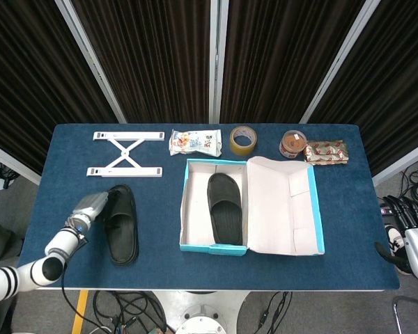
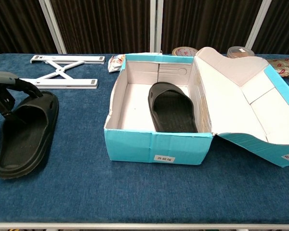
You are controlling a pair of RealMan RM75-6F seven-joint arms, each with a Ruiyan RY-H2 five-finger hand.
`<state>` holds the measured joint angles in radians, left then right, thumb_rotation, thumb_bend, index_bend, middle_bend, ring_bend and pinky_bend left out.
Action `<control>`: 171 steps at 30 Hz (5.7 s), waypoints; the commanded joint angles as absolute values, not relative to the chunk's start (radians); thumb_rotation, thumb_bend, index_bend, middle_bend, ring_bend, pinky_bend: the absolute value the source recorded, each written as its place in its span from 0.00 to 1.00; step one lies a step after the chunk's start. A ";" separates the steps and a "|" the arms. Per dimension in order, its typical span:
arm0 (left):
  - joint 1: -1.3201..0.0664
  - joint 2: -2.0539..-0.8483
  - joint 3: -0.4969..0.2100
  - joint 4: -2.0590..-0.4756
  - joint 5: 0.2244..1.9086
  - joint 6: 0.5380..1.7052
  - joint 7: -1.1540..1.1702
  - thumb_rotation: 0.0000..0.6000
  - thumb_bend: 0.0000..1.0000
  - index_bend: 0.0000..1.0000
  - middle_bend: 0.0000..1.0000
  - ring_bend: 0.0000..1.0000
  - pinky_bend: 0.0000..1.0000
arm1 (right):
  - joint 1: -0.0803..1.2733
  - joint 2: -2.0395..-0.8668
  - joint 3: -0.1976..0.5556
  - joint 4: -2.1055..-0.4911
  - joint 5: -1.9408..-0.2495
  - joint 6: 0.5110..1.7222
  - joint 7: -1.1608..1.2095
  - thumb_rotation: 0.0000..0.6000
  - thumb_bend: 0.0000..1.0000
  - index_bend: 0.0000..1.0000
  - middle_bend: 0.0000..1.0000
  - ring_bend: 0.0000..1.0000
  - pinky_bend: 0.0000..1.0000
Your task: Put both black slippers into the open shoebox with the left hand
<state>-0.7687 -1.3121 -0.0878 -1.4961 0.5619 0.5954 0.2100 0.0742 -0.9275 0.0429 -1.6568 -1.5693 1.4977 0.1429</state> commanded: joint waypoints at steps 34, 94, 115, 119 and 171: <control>-0.776 -1.563 -0.411 -1.434 1.192 0.811 -0.692 1.00 0.01 0.49 0.50 0.74 0.86 | 0.065 -0.906 0.043 -1.700 -1.561 1.501 0.103 1.00 0.15 0.00 0.07 0.00 0.08; -0.853 -1.919 -0.290 -1.049 1.243 0.853 -0.509 1.00 0.00 0.17 0.25 0.18 0.47 | 0.057 -0.895 0.045 -1.714 -1.557 1.505 0.094 1.00 0.15 0.00 0.07 0.00 0.08; -0.876 -1.592 -0.246 -1.437 1.330 0.882 -0.048 0.78 0.00 0.15 0.06 0.00 0.21 | 0.045 -0.898 0.039 -1.697 -1.574 1.525 0.117 1.00 0.15 0.00 0.07 0.00 0.08; -0.918 -1.554 -0.255 -1.477 1.346 0.847 0.006 0.56 0.03 0.19 0.10 0.00 0.20 | 0.048 -0.898 0.040 -1.699 -1.576 1.523 0.114 1.00 0.15 0.00 0.07 0.00 0.08; -0.645 -1.258 -0.133 -1.589 1.225 1.215 0.026 0.71 0.29 0.26 0.18 0.00 0.16 | 0.035 -0.913 0.041 -1.654 -1.543 1.516 0.172 1.00 0.15 0.00 0.07 0.00 0.08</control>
